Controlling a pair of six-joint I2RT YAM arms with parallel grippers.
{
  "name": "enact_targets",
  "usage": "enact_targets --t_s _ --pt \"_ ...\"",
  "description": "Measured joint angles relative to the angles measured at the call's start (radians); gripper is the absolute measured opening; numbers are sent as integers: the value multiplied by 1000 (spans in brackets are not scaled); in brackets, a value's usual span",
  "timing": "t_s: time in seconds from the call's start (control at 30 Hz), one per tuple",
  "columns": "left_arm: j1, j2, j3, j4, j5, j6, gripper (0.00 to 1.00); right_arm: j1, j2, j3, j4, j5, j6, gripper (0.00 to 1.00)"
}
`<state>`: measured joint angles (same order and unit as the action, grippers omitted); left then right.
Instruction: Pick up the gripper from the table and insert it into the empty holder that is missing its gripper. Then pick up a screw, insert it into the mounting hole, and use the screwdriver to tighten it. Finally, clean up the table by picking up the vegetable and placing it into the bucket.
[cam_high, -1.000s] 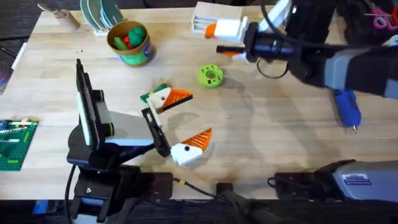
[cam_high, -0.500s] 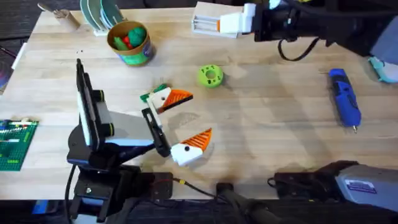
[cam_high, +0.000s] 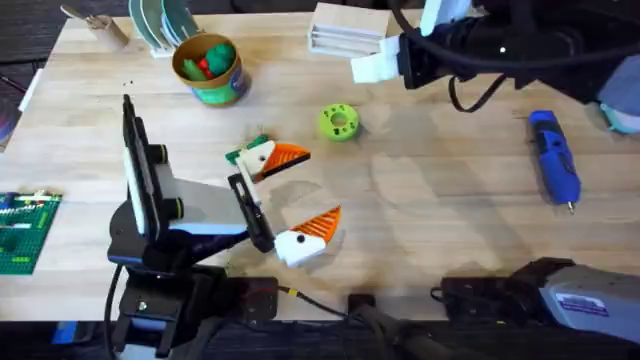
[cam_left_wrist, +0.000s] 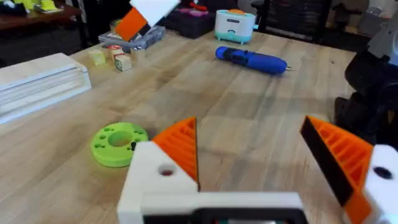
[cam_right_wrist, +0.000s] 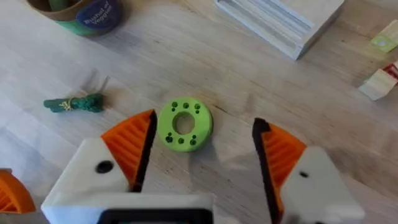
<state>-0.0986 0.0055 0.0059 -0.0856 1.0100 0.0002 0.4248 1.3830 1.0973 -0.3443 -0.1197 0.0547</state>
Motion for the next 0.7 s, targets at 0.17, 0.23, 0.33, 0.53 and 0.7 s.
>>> enact_targets --t_s 0.17,0.23,0.33,0.53,0.7 --pt "0 0 0 0 0 0 992 0 0 0 0 5 -4 923" --pt "0 0 0 0 0 0 992 0 0 0 -1 8 -4 923" --pt "0 0 0 0 0 0 993 0 0 0 -20 10 -4 923" --pt "0 0 0 0 0 0 993 0 0 0 -108 12 -5 924" --pt "0 0 0 0 0 0 993 0 0 0 -130 12 -7 924"
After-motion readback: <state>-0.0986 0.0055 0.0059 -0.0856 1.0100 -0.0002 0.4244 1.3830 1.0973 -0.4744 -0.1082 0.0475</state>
